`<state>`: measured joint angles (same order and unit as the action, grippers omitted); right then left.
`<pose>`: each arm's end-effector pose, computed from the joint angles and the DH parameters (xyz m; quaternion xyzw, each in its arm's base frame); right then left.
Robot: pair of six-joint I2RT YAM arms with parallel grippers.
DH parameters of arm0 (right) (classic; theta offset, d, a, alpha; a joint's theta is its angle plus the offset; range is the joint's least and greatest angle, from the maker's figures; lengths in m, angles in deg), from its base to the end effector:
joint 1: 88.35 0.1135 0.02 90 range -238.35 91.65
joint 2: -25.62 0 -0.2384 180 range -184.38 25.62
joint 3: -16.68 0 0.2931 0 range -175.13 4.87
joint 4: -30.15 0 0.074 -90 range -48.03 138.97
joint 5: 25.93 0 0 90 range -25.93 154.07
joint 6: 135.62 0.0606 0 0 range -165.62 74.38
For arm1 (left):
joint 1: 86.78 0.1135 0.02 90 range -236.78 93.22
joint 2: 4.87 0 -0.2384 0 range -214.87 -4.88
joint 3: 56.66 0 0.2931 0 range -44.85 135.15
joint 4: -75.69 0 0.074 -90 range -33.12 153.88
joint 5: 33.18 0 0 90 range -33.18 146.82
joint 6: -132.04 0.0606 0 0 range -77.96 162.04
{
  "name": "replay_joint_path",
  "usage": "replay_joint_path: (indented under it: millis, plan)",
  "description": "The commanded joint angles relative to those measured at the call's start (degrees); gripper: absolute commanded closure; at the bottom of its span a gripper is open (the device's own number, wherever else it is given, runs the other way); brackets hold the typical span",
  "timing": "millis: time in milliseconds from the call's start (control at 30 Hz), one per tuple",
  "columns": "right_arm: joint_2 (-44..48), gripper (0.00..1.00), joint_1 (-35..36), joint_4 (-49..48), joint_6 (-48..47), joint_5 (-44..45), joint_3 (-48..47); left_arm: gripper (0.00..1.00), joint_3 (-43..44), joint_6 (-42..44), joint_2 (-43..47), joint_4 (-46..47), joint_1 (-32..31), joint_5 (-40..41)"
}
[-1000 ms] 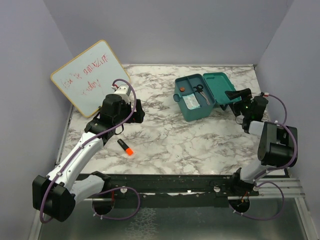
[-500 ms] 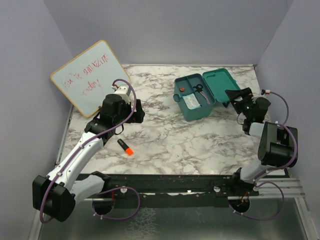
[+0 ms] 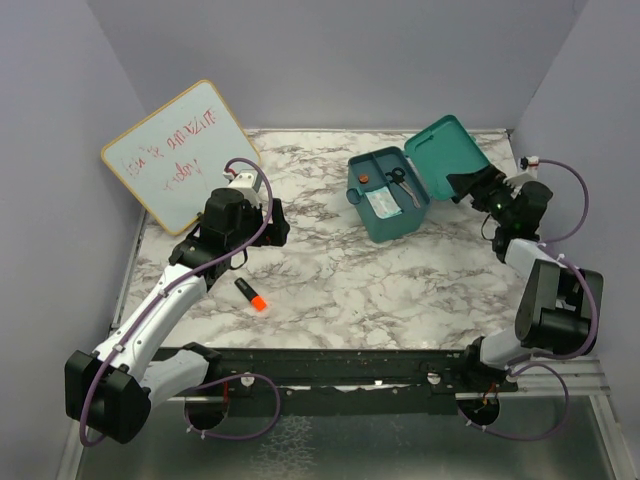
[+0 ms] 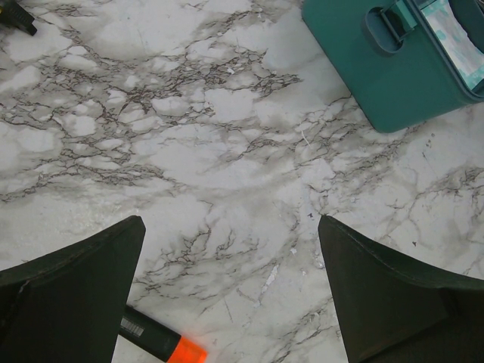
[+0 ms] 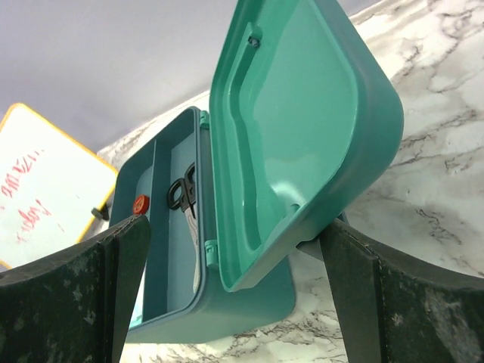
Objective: Organize the medicine kit
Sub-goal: Close the medicine box at the center of the board.
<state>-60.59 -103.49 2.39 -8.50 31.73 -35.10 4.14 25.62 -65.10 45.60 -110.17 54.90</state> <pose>0.3660 -0.0654 0.1711 0.1498 0.7257 0.3259 0.5871 0.2854 -0.1256 0.2570 0.0609 0.8617 -0.1851 0.4685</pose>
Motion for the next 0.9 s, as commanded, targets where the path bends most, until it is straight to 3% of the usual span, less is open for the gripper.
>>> replay_joint_path:
  millis: [0,167,867]
  plan:
    - [3.55,0.02,0.01,6.49,-9.84,-7.12,-2.90,0.01,-0.34,0.47,0.13,0.44,-0.33,0.24]
    - [5.65,0.02,0.02,11.09,-16.96,-8.35,-4.05,0.01,-0.24,0.43,-0.20,0.44,-0.33,-0.20]
    - [9.08,0.03,0.44,12.28,-20.86,-12.55,-6.38,0.01,-0.39,0.61,0.76,0.35,-0.33,0.24]
